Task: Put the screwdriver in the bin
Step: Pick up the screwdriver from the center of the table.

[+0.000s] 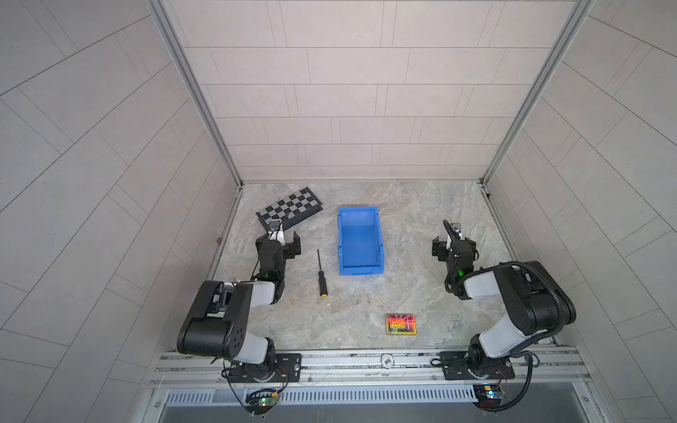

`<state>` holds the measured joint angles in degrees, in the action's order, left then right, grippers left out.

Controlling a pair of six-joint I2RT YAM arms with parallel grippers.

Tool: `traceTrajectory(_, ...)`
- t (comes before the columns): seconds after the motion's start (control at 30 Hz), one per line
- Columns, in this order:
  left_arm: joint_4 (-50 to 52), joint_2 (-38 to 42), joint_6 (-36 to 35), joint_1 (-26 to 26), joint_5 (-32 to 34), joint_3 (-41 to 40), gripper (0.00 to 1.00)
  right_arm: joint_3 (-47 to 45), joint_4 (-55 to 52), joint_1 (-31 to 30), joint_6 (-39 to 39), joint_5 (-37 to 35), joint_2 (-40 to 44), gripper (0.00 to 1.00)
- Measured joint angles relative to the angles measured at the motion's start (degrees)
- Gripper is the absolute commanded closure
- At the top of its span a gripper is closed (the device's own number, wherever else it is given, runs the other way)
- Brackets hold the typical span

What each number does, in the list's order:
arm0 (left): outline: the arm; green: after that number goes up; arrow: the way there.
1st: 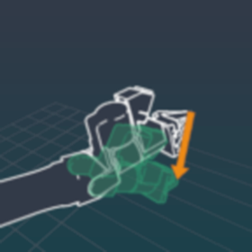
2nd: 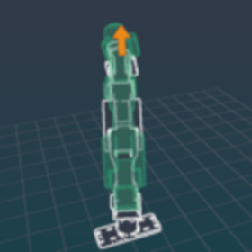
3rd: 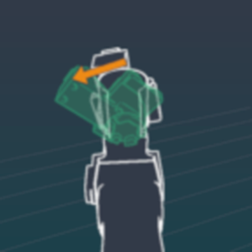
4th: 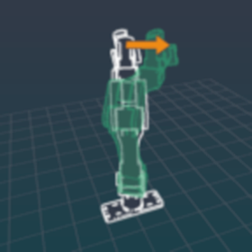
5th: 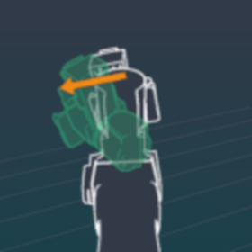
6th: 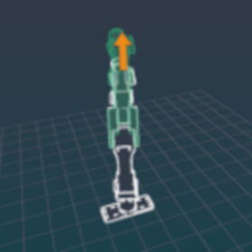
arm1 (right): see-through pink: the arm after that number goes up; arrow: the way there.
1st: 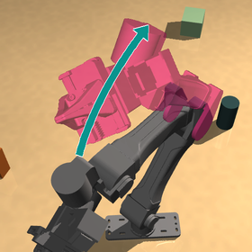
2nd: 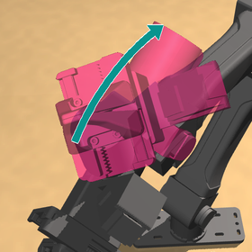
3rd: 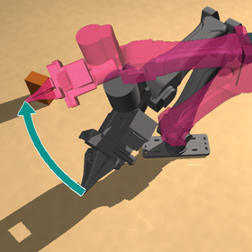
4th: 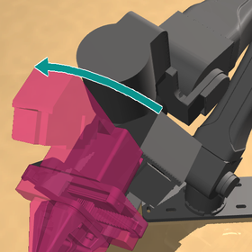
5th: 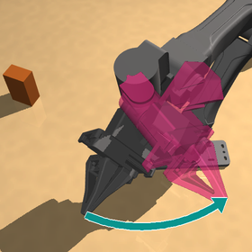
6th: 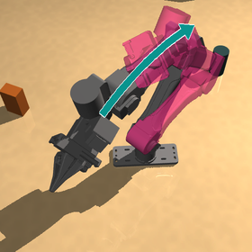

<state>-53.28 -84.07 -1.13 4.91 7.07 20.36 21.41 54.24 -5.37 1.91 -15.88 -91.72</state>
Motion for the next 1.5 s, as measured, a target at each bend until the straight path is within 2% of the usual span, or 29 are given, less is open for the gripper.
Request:
traceTrajectory(1.2,0.1,0.1,0.1,-0.7,-1.0,0.0,0.0,0.0,0.0,0.0,0.0,0.0,0.0,0.01)
traceTrajectory(1.27,1.6,0.8,0.2,-0.7,-0.5,0.2,0.0,0.0,0.0,0.0,0.0,0.0,0.0,0.01)
traceTrajectory(1.37,10.1,3.9,0.7,-0.7,-0.3,3.3,0.01,0.0,0.0,0.0,0.0,-0.2,0.0,0.01)
traceTrajectory(1.5,19.8,11.2,2.9,-0.7,-1.5,9.2,0.01,-0.2,-2.7,0.0,0.3,-1.5,3.3,0.01)
